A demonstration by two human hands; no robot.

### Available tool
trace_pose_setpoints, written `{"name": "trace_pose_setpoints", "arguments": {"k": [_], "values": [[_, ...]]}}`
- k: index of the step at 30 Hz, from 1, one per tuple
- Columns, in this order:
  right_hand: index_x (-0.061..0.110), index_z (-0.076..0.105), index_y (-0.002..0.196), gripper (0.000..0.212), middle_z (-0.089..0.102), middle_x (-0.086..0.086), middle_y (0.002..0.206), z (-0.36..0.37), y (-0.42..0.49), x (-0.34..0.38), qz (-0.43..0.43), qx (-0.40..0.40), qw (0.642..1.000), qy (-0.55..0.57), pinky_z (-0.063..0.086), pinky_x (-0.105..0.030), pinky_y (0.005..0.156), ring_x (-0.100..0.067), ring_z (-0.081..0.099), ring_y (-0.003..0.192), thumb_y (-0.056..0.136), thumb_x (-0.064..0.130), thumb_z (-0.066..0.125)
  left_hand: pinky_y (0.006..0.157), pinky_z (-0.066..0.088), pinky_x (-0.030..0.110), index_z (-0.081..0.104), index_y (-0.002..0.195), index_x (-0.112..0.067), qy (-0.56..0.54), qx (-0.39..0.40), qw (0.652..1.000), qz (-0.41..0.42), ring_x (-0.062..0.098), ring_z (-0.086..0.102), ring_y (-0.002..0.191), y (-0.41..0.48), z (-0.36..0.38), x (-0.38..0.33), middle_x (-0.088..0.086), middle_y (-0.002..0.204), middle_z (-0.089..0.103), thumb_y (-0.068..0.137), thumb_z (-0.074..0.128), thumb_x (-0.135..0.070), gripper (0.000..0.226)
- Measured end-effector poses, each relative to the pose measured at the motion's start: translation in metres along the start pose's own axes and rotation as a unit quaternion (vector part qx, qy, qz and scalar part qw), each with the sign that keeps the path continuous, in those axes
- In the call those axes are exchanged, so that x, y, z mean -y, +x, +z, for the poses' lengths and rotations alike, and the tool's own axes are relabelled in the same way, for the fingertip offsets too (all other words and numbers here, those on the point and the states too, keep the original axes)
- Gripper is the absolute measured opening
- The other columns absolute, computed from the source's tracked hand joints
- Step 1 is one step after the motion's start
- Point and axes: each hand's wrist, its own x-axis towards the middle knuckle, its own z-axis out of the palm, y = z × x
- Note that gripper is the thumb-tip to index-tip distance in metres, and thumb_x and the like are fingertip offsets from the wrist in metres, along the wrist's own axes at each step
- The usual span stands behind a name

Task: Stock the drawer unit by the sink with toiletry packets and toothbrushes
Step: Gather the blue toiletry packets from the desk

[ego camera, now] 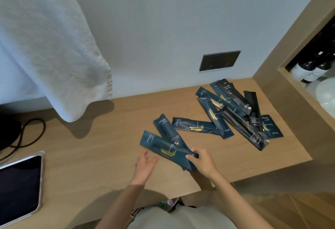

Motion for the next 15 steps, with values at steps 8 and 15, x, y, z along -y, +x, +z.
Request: {"name": "trace_pose_setpoints", "arguments": {"k": [8,15], "values": [[0.014,0.070,0.104,0.015,0.075,0.006,0.094,-0.035,-0.021,0.035,0.002,0.029,0.965,0.259,0.052,-0.016,0.067,-0.003,0.070,0.083,0.090,0.016,0.066,0.102,0.047,0.044,0.041,0.139,-0.013,-0.236,0.122,0.964,-0.001,0.024,0.061,0.115,-0.009,0.044,-0.064,0.009,0.130,0.061,0.074,0.075,-0.037,0.076],[0.018,0.070,0.111,0.020,0.074,0.003,0.104,-0.057,-0.025,0.043,-0.044,0.071,0.968,0.235,0.054,-0.019,0.074,-0.009,0.070,0.095,0.093,0.018,0.061,0.095,0.052,0.043,0.062,0.116,-0.010,-0.233,0.086,0.965,0.087,0.024,0.067,0.106,-0.009,0.057,-0.104,0.008,0.115,0.070,0.083,0.070,-0.017,0.034]]}}
